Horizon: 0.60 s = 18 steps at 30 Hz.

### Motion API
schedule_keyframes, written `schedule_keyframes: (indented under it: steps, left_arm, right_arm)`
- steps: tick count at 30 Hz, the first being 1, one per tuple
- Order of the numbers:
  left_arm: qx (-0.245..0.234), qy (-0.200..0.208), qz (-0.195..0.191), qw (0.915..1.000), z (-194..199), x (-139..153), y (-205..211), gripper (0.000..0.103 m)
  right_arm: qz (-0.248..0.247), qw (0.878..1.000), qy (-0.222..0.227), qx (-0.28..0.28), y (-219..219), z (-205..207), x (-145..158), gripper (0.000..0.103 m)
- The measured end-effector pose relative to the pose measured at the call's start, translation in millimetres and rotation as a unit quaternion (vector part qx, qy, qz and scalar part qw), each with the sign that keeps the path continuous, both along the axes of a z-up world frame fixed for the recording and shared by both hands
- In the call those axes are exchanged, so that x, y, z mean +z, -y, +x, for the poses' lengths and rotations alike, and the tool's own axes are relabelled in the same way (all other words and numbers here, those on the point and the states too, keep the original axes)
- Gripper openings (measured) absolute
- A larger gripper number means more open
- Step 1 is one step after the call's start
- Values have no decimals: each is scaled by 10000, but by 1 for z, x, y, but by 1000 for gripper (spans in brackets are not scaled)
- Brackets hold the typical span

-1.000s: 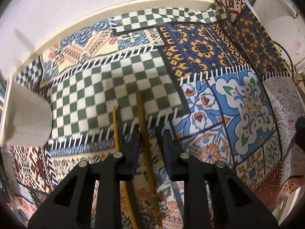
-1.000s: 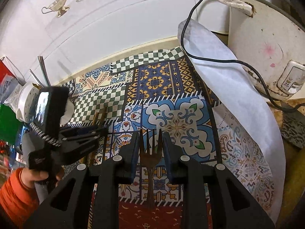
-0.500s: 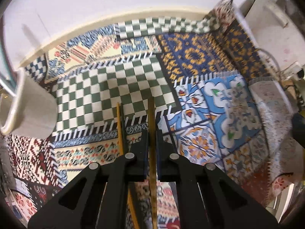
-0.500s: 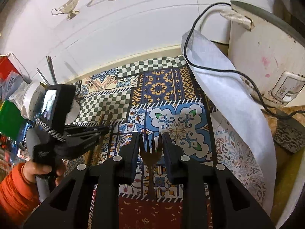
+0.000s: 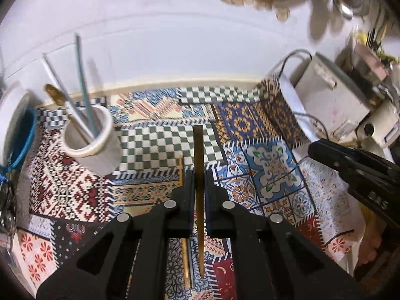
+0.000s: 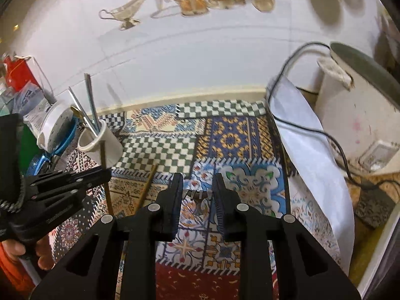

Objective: Organize utensils
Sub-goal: 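Lift the chopstick and fork and carry both over the white cup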

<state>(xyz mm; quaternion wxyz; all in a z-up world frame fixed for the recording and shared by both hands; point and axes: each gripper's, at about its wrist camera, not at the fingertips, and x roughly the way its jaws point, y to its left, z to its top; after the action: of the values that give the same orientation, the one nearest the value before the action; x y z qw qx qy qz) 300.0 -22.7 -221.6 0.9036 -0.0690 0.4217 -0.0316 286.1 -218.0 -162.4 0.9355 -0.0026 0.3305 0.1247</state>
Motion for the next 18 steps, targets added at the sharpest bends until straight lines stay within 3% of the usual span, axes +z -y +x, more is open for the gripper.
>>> schedule_keyframes:
  steps: [11, 18]
  left_arm:
    - [535, 795, -157, 9953, -41, 52, -41, 5]
    - [951, 1255, 5, 9875, -54, 82, -67, 5]
  right_arm:
    - [-113, 9985, 308, 446, -41, 2, 26, 22]
    - [-157, 9953, 554, 783, -72, 6, 46, 22]
